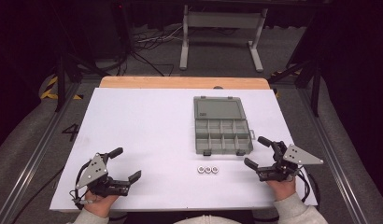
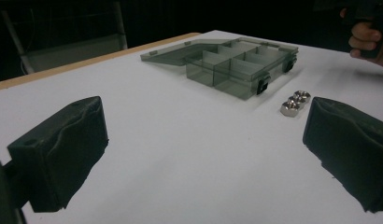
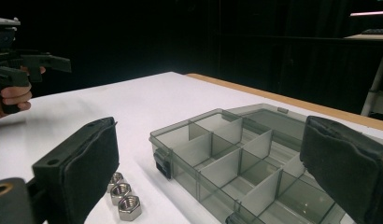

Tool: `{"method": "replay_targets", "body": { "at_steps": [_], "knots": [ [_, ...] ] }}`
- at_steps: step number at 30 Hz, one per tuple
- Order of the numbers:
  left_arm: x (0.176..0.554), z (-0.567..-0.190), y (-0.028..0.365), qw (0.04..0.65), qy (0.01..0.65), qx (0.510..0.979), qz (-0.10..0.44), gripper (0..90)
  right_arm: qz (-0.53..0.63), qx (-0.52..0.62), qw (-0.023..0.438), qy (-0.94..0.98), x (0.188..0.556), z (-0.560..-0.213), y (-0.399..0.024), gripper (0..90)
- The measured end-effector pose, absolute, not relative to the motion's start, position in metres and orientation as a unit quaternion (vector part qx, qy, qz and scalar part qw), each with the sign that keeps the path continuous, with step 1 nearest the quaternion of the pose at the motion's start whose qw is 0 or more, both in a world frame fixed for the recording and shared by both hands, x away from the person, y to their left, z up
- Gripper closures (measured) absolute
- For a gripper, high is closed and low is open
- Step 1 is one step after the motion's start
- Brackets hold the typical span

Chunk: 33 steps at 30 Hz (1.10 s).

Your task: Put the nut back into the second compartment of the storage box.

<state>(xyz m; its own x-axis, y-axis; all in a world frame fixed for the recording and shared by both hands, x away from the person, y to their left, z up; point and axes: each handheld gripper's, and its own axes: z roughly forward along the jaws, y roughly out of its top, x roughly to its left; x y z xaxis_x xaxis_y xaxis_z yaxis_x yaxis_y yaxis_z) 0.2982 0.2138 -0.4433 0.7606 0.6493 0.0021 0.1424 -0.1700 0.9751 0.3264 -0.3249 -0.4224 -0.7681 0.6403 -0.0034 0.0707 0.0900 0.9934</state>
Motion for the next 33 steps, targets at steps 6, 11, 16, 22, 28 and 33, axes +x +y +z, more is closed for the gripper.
{"method": "replay_targets", "body": {
  "at_steps": [6, 11, 16, 22, 28, 33],
  "knots": [
    [0.3, -0.444, 0.216, 0.589, 0.276, 0.729, 0.214, 0.6, 0.622, 0.256, 0.232, 0.703, 0.326, -0.423, -0.325, 4.3],
    [0.299, -0.442, 0.216, 0.59, 0.274, 0.729, 0.212, 0.6, 0.616, 0.254, 0.234, 0.708, 0.326, -0.423, -0.324, 3.7],
    [0.299, -0.442, 0.217, 0.59, 0.278, 0.728, 0.213, 0.5, 0.628, 0.242, 0.236, 0.701, 0.33, -0.421, -0.32, 3.4],
    [0.299, -0.442, 0.216, 0.585, 0.279, 0.732, 0.209, 0.4, 0.613, 0.221, 0.211, 0.729, 0.343, -0.405, -0.293, 4.0],
    [0.299, -0.441, 0.214, 0.583, 0.274, 0.736, 0.207, 0.3, 0.616, 0.194, 0.199, 0.737, 0.351, -0.388, -0.271, 5.0],
    [0.299, -0.441, 0.214, 0.586, 0.276, 0.733, 0.207, 0.2, 0.611, 0.185, 0.179, 0.749, 0.36, -0.374, -0.251, 3.2]
  ]
}}
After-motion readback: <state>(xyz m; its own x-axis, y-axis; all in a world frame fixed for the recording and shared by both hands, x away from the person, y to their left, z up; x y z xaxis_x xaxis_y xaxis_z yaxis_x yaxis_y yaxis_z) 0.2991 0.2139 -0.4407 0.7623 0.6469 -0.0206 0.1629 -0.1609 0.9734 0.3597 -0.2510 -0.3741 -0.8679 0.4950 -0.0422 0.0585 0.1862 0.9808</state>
